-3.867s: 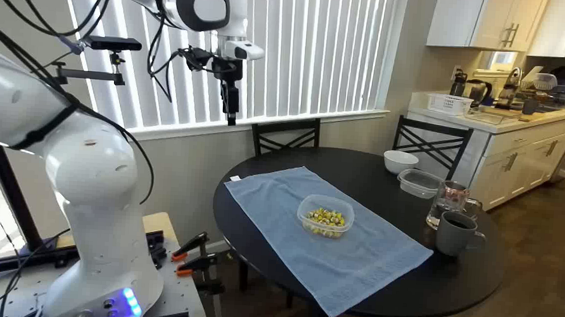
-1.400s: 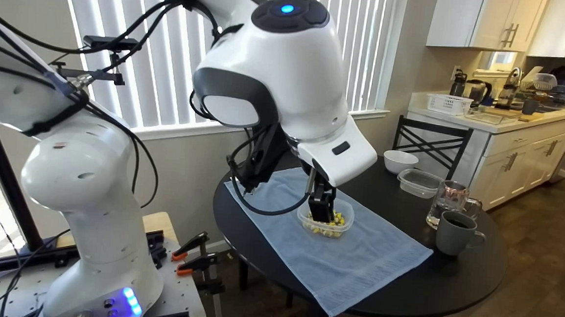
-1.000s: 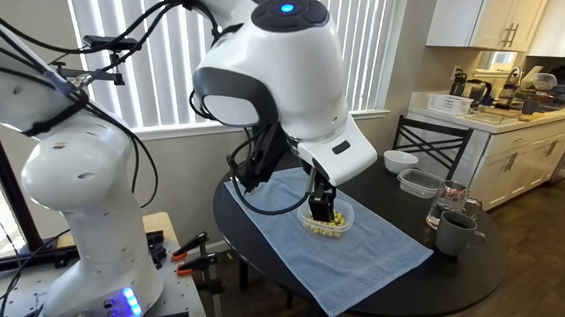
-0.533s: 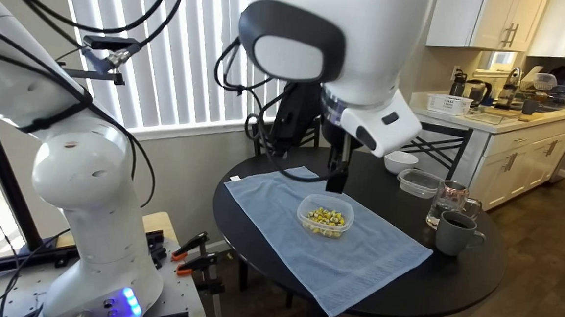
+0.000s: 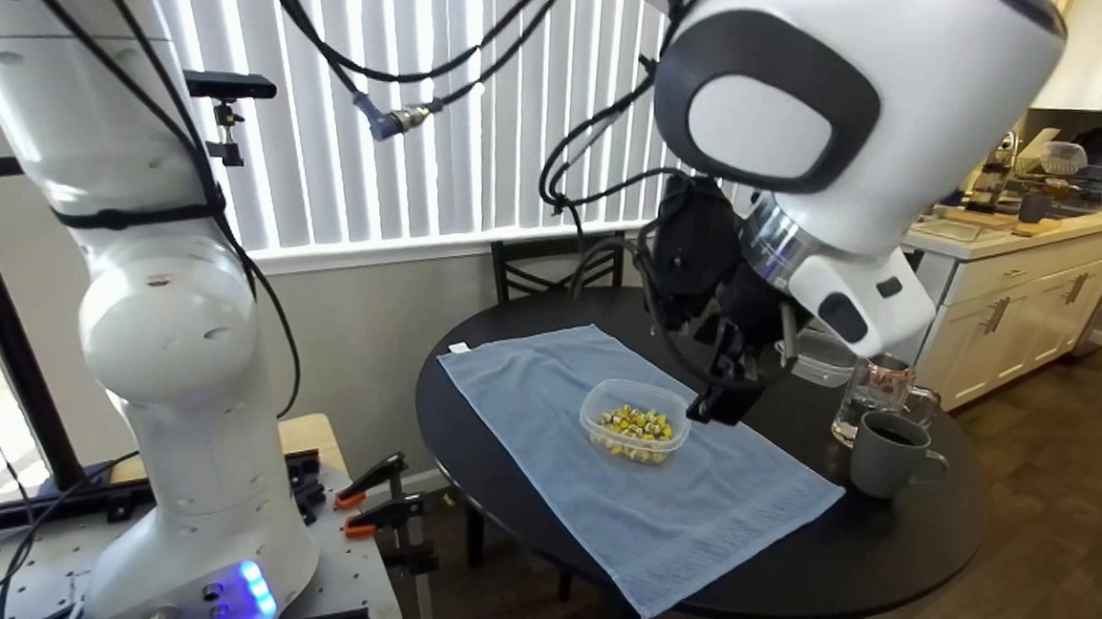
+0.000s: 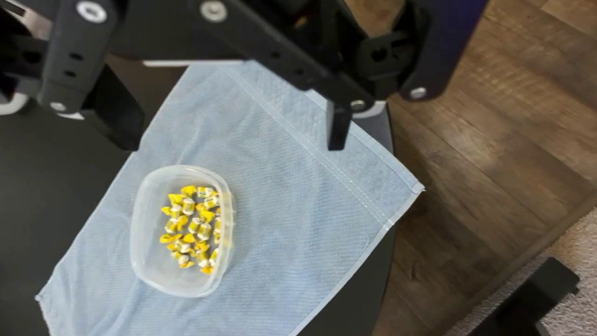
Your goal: Pour the contents of the lunchbox onto the blue towel on the table
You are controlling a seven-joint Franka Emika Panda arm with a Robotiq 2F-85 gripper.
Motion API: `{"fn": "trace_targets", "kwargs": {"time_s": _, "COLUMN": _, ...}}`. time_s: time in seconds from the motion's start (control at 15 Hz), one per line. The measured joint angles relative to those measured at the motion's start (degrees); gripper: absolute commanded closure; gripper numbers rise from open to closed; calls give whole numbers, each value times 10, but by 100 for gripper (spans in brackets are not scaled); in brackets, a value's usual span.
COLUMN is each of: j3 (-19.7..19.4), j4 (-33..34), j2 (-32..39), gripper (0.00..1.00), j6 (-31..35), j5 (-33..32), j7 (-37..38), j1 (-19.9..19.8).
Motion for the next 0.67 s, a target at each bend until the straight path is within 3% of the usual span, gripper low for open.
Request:
{"fn": "trace_targets", "kwargs": {"time_s": 0.13, "j3": 20, "j4": 9, "j2": 69, "gripper": 0, "j6": -1, "j5": 32, "j7": -34, "j1": -29}}
{"fn": "trace_targets", "kwargs": {"time_s": 0.33, "j3": 86, "j4": 39, "j2": 153, "gripper": 0, "j6": -1, "j5": 55, "j7": -51, "j1": -94}}
{"fn": "trace_targets", "kwargs": {"time_s": 0.67, "j3": 181, "j4": 122, "j2": 222, "gripper": 0, "j6": 0, "j5": 55, "j7": -50, "j1": -180}}
